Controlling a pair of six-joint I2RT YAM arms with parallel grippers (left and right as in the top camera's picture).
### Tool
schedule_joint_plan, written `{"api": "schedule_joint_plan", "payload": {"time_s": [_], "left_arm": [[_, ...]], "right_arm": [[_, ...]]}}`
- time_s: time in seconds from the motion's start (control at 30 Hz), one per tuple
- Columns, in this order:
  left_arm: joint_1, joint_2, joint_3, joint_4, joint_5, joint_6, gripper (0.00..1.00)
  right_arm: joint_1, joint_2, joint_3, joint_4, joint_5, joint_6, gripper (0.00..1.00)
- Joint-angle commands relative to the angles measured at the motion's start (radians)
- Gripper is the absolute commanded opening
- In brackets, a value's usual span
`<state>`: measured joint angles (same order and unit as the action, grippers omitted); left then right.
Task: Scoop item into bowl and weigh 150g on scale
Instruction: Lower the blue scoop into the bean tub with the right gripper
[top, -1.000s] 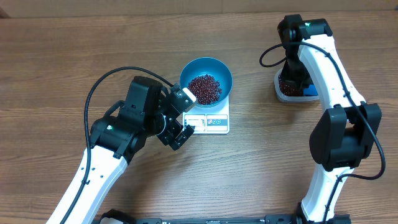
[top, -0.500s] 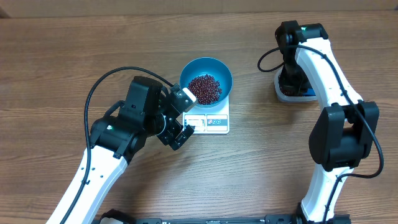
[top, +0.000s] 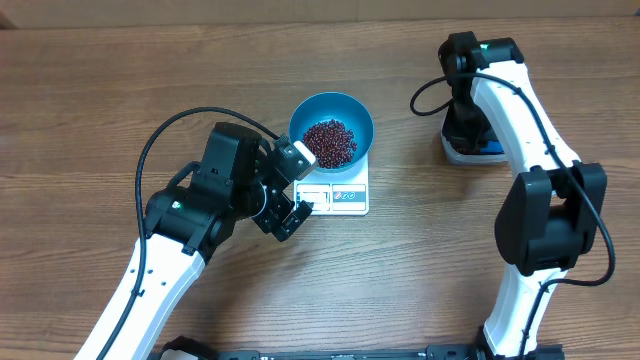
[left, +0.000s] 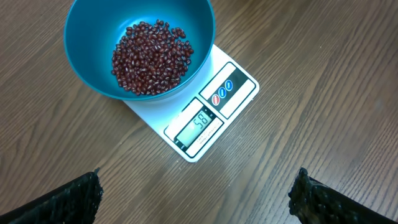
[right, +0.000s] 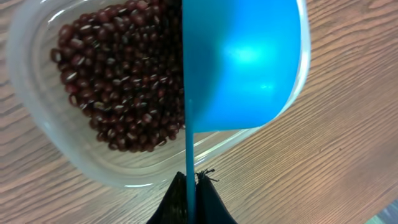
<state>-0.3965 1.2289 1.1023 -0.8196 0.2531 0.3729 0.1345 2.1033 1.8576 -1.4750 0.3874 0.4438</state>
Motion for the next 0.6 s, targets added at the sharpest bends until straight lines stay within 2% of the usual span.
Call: {"api": "schedule_joint_plan", "payload": {"time_s": [0.0,0.3,0.57], "left_arm": [[0.005,0.0,0.006,0.001,-0.002,-0.006,1.0],[0.005,0.0,0.006,0.001,-0.002,-0.006,1.0],[0.005,0.0,0.006,0.001,-0.002,-0.006,0.99]], "right_arm": [[0.01,0.002,-0.005,0.005,-0.024,-0.007,0.04],[0.01,0.002,-0.005,0.004,-0.027,-0.008,0.04],[0.01,0.002,-0.005,0.013,-0.105,-0.043,0.04]]}}
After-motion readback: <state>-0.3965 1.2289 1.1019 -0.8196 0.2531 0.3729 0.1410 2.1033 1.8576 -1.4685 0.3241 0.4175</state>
